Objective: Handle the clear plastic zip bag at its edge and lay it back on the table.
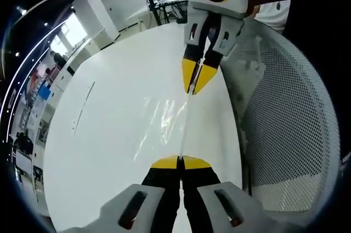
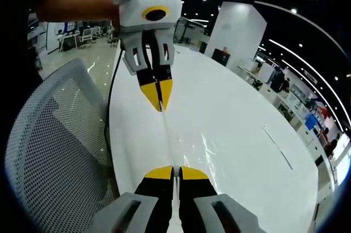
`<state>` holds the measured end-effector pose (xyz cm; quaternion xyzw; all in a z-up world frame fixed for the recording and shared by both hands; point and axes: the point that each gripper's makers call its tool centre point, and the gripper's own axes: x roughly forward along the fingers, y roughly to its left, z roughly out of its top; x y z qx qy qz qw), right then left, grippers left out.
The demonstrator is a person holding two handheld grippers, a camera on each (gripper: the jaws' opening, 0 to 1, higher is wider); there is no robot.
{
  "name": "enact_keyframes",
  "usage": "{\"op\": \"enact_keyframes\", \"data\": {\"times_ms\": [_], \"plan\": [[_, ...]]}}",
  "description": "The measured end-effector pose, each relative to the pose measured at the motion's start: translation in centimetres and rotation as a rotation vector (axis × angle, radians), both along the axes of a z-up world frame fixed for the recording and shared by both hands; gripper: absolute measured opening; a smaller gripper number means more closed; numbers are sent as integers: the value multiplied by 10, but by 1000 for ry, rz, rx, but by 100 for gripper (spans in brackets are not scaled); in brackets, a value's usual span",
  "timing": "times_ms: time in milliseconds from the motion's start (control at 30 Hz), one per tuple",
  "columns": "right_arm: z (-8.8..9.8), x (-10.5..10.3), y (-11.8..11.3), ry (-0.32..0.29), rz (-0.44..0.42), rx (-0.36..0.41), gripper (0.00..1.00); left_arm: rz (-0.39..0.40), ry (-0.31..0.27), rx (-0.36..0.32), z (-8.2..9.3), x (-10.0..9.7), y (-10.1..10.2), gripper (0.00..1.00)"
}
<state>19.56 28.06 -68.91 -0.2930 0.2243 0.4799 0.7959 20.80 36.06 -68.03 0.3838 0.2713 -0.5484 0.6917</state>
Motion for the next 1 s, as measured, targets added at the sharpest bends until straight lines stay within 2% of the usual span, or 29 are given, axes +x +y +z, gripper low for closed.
{"op": "enact_keyframes", "data": {"times_ms": [1000], "plan": [[1,-1,-2,1,-7,2,0,16,1,0,1,1,6,0]]}}
